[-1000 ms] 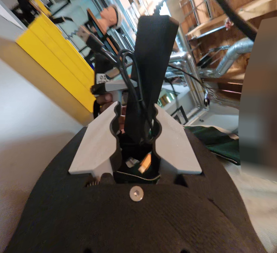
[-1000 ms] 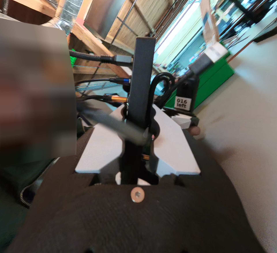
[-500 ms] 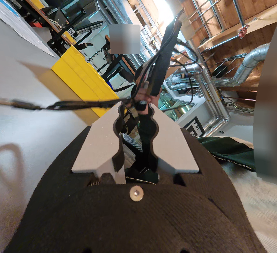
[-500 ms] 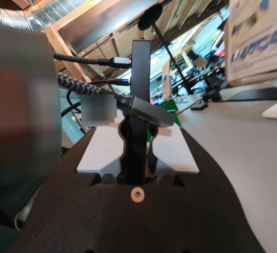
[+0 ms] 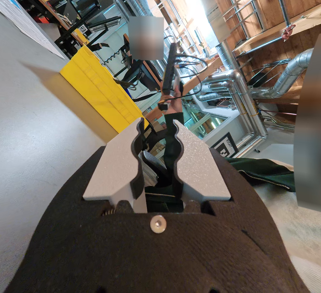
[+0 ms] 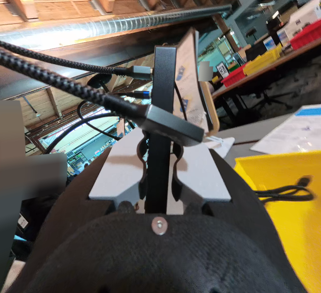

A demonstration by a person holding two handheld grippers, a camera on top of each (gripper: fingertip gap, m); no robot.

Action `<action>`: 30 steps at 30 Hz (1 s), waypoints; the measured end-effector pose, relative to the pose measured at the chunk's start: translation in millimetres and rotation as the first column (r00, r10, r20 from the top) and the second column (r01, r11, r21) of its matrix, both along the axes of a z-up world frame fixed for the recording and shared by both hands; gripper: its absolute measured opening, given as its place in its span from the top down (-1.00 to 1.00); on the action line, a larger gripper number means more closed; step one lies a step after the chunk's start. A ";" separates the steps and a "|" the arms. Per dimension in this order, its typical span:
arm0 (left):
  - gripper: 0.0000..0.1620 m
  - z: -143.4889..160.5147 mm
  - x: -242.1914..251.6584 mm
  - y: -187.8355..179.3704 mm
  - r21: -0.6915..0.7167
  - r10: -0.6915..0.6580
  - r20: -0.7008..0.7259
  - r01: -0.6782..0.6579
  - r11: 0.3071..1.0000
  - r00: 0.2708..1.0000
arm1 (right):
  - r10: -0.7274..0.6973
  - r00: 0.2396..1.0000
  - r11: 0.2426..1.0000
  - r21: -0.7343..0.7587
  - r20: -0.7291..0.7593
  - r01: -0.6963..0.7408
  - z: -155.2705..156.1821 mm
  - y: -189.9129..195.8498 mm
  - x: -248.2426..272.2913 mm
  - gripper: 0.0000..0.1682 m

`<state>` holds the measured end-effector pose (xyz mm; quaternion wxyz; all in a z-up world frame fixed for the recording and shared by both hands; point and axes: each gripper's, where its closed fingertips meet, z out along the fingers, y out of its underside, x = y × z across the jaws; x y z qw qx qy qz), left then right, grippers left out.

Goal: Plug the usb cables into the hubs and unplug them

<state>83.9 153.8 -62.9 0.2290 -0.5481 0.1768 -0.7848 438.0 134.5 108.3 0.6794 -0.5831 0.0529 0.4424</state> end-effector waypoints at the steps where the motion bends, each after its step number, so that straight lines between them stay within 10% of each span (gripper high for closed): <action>1: 0.64 -0.4 0.2 -0.1 0.002 0.000 -0.002 0.000 1.000 1.000 | 0.001 1.000 0.999 -0.045 -0.010 -0.001 -17.2 4.6 8.7 0.72; 17: 0.65 -2.2 -1.5 5.0 -0.041 -0.004 0.010 0.004 0.999 1.000 | 0.019 0.817 0.674 -0.611 0.576 0.415 -224.7 43.0 53.4 0.72; 22: 0.64 -2.9 -1.3 5.2 -0.041 -0.005 0.007 0.006 0.999 1.000 | -0.021 0.843 0.705 -0.590 0.538 0.394 -207.8 43.1 54.4 0.34; 30: 0.65 -1.7 1.2 7.5 -0.031 0.002 0.006 -0.002 1.000 1.000 | -0.311 0.879 0.864 -0.276 0.362 0.420 -129.1 17.3 80.0 0.47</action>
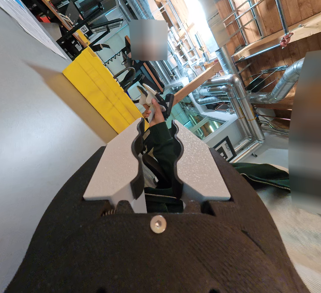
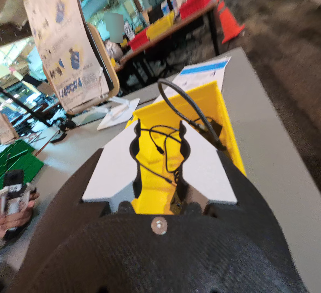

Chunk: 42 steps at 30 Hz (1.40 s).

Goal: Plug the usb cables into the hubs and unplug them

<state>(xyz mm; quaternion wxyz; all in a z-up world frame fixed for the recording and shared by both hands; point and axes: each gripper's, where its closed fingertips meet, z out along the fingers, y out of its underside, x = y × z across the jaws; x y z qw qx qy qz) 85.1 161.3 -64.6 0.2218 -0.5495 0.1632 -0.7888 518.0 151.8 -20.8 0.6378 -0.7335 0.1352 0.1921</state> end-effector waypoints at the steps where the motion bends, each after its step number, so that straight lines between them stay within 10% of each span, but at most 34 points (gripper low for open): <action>1: 0.65 -0.2 1.8 0.5 0.004 -0.002 -0.003 0.002 1.000 1.000 | -0.043 0.999 0.998 0.039 0.031 0.042 7.4 -6.5 6.1 0.52; 10: 0.65 -2.7 27.7 3.0 0.016 -0.063 -0.017 0.063 0.998 0.998 | -0.488 0.787 0.873 0.186 0.377 0.452 -6.9 -87.9 41.9 0.37; 16: 0.65 -3.3 39.9 -6.8 0.033 -0.106 -0.038 0.107 0.994 0.994 | -0.478 0.721 0.845 0.041 0.502 0.533 -43.9 -109.1 67.3 0.21; 32: 0.65 -13.0 14.4 1.5 0.065 0.012 -0.089 -0.006 0.998 0.996 | -0.252 0.843 0.915 -0.168 0.475 0.368 -100.7 -49.2 64.7 0.21; 39: 0.65 -12.9 -5.9 4.1 0.057 0.086 -0.085 -0.081 0.995 0.993 | -0.127 0.981 0.976 -0.159 0.144 0.149 -100.1 -18.9 40.3 0.93; 42: 0.65 -12.2 -12.1 4.8 0.063 0.118 -0.089 -0.113 0.992 0.989 | -0.121 0.990 0.982 -0.141 0.067 0.130 -98.2 -9.3 34.0 0.94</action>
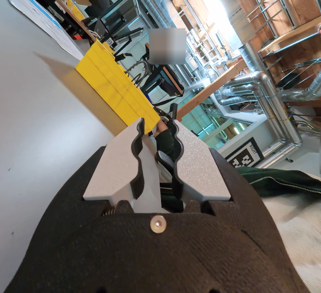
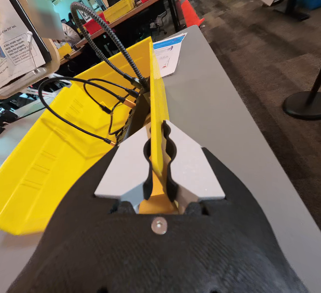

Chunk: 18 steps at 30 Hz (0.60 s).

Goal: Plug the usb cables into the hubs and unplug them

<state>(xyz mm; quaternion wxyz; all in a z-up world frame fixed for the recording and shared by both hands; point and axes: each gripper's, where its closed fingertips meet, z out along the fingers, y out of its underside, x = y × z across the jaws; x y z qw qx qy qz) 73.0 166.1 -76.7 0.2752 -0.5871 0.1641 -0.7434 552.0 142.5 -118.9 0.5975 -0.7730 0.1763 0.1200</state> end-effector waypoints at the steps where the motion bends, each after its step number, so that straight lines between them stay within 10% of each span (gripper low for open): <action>1: 0.65 0.5 -2.1 0.3 0.001 0.013 0.000 -0.013 1.000 1.000 | 0.007 1.000 1.000 0.009 -0.017 -0.007 1.5 3.1 -3.1 0.94; 8: 0.36 -14.8 -29.1 30.0 0.245 0.387 -0.208 -0.336 0.910 0.898 | 0.137 0.975 0.986 0.122 -0.177 -0.116 25.7 32.5 -49.1 0.95; 18: 0.07 0.6 -161.4 68.0 0.828 0.955 -0.268 -0.477 0.294 0.123 | 0.435 0.896 0.900 0.083 -0.092 -0.429 38.6 84.9 -177.4 0.95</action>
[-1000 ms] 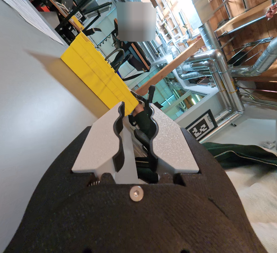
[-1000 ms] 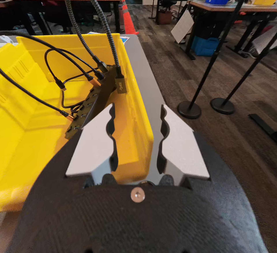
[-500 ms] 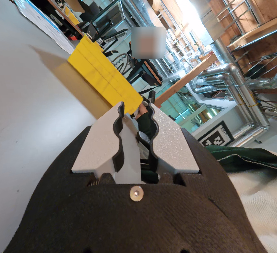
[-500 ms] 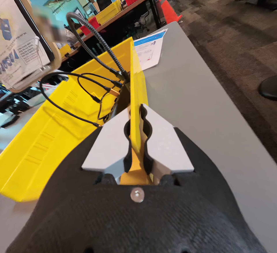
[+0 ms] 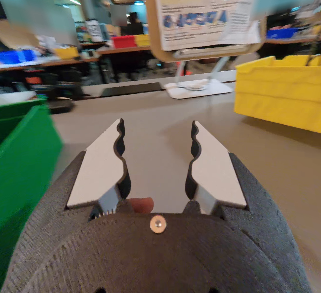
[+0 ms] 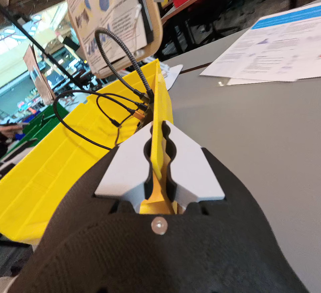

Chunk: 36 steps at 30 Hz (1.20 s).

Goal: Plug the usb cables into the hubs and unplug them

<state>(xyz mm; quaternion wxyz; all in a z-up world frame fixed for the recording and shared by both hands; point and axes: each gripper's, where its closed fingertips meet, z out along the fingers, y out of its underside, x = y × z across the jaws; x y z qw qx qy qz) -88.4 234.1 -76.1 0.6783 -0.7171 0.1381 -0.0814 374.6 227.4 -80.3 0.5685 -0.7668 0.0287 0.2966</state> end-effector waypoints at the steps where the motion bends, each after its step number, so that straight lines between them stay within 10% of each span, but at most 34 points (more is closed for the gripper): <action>1: 0.08 3.7 -16.6 -1.0 0.022 0.067 -0.031 -0.066 0.998 0.997 | 0.028 0.999 1.000 -0.009 0.015 -0.028 -2.2 4.5 -12.2 0.95; 10: 0.13 28.4 -128.6 -29.1 0.199 0.470 -0.112 -0.444 0.874 0.875 | 0.215 0.975 0.977 -0.010 0.049 -0.214 -7.0 32.1 -88.6 0.93; 13: 0.47 37.8 -152.1 -42.1 0.223 0.483 -0.079 -0.457 0.861 0.872 | 0.239 0.969 0.971 -0.004 0.059 -0.239 -7.0 36.6 -98.8 0.93; 18: 0.13 3.9 -194.9 -37.4 0.061 0.553 -0.134 -0.550 0.833 0.823 | 0.251 0.966 0.968 0.000 0.055 -0.252 -7.9 39.7 -104.5 0.93; 24: 0.42 -43.2 -177.9 -19.1 -0.163 0.368 -0.207 -0.403 0.901 0.906 | 0.236 0.971 0.972 0.001 0.048 -0.236 -7.9 34.1 -107.2 0.93; 27: 0.94 -48.3 -174.2 -14.0 -0.206 0.337 -0.216 -0.380 0.902 0.917 | 0.230 0.972 0.973 0.025 -0.055 -0.229 -5.0 25.4 -122.2 0.84; 36: 0.96 -2.1 -197.7 -6.5 -0.190 0.333 -0.143 -0.356 0.915 0.932 | 0.220 0.975 0.974 0.058 -0.013 -0.219 -15.2 11.0 -194.7 0.91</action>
